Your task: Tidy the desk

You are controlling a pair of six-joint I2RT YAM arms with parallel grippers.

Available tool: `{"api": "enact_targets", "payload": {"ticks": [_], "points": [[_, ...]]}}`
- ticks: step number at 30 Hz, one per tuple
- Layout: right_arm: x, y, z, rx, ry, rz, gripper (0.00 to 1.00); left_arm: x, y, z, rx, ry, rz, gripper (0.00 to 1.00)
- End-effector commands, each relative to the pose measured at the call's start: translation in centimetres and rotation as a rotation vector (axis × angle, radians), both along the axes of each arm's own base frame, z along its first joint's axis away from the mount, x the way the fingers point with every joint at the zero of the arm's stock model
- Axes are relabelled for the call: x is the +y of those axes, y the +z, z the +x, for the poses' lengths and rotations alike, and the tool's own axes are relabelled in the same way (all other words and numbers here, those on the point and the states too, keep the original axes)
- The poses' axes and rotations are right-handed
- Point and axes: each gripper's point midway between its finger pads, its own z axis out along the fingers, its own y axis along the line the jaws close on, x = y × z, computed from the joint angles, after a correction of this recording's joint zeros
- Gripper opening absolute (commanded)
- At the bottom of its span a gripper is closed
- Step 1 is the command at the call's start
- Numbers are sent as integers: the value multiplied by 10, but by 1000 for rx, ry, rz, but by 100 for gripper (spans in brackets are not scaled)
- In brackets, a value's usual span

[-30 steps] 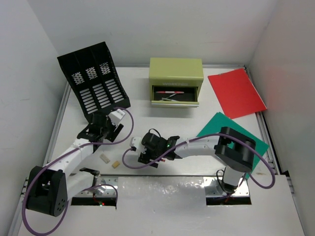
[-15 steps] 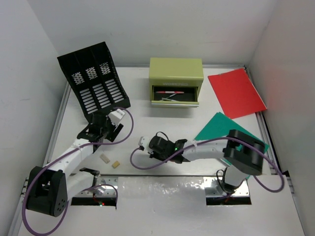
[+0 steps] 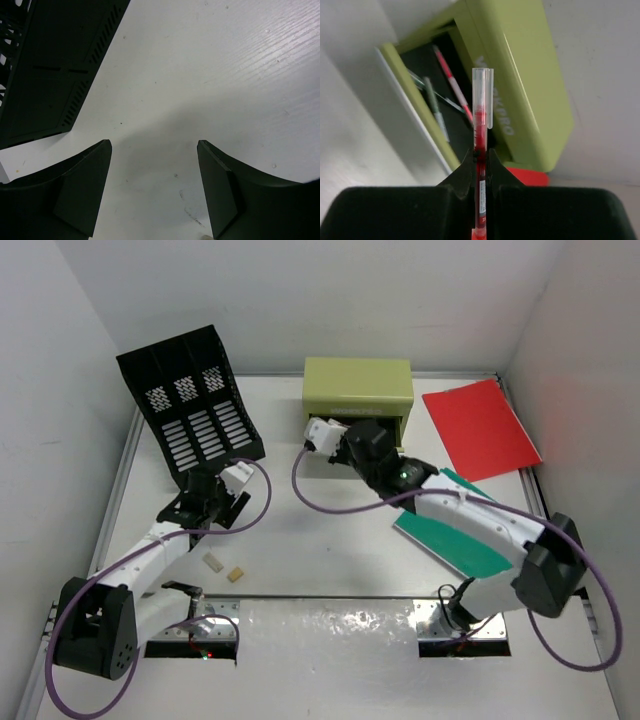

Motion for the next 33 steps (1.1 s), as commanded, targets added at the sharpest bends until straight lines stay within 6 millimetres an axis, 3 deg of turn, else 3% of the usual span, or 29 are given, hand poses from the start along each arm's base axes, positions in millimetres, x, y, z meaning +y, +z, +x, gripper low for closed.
{"api": "enact_targets", "payload": {"ticks": [1,6,9,13,17,19,20,22,24,26,28,30,31,33], "points": [[3,9,46,-95,60,-233,0,2,6,7,-47,16,-7,68],[-12,-22,98,-35,46,-415,0,3,6,7,-46,19,-5,68],[-9,-43,106,12,88,-473,0,3,5,7,-44,20,-6,68],[-9,-45,105,1,100,-452,3,3,5,7,-44,19,-6,68],[-11,-36,112,0,55,-418,29,3,4,8,-33,18,-4,68],[-11,-25,113,-11,35,-396,37,3,3,7,-30,18,-3,68],[-9,-23,111,-7,41,-382,42,3,3,7,-32,18,-3,68],[-8,-14,106,-3,50,-333,61,2,3,7,-32,14,-4,68],[-11,-3,102,-17,42,-312,69,2,3,7,-28,12,-4,68],[-17,16,98,-39,-7,-242,66,2,4,7,-31,12,-4,68],[-15,29,91,-36,-32,-135,52,2,3,7,-31,12,-4,68],[-1,25,71,63,0,47,29,2,3,7,-31,12,-4,67],[2,30,61,95,15,110,6,2,3,7,-30,12,-4,67],[15,3,35,267,29,260,0,2,4,7,-33,12,-5,68]]}}
